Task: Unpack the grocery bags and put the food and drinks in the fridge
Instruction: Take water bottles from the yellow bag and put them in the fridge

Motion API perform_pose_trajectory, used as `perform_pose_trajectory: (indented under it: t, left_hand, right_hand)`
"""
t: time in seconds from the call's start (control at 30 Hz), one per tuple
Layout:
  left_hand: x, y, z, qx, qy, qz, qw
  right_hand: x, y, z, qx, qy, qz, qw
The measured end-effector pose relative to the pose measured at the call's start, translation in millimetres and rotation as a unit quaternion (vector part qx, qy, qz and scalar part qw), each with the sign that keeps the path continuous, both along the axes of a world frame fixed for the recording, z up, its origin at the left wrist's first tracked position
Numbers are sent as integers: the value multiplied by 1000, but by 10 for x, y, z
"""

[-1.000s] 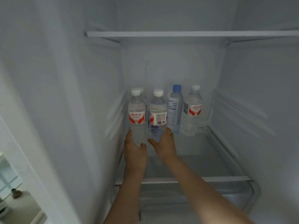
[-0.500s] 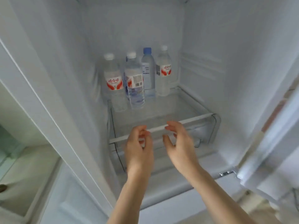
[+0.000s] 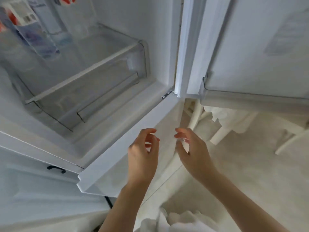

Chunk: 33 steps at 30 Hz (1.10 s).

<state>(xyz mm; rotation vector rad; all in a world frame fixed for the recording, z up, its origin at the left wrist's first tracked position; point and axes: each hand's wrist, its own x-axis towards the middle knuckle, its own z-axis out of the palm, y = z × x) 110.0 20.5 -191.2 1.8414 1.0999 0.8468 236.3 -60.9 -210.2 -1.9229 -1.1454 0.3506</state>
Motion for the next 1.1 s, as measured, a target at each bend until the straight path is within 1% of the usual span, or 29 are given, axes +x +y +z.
perform_pose_trajectory:
  t: [0.23, 0.37, 0.43, 0.53, 0.67, 0.83, 0.93, 1.1]
  left_hand:
    - [172, -661, -425, -68, 88, -112, 988]
    - [504, -1123, -537, -97, 108, -182, 973]
    - [732, -1403, -562, -102, 114, -208, 966]
    - [1117, -1903, -581, -97, 120, -253, 955]
    - [1632, -2617, -616, -99, 131, -327, 931]
    - [2186, -3426, -740, -116, 153, -388, 902]
    - [2470, -3741, -777, -119, 166, -412, 888]
    - [2859, -3930, -876, -110, 188, -420, 881]
  right_hand:
    - [174, -1085, -318, -95, 64, -97, 989]
    - [358, -1767, -384, -116, 92, -152, 977]
    - [469, -2117, -411, -129, 91, -169, 973]
    - [667, -2646, -440, -131, 88, -200, 967]
    - [969, -3352, -475, -136, 111, -238, 955]
    - [1405, -4042, -525, -112, 138, -283, 942]
    - [1676, -4361, -516, -106, 146, -308, 934]
    - [2079, -4717, -541, -92, 158, -354, 917]
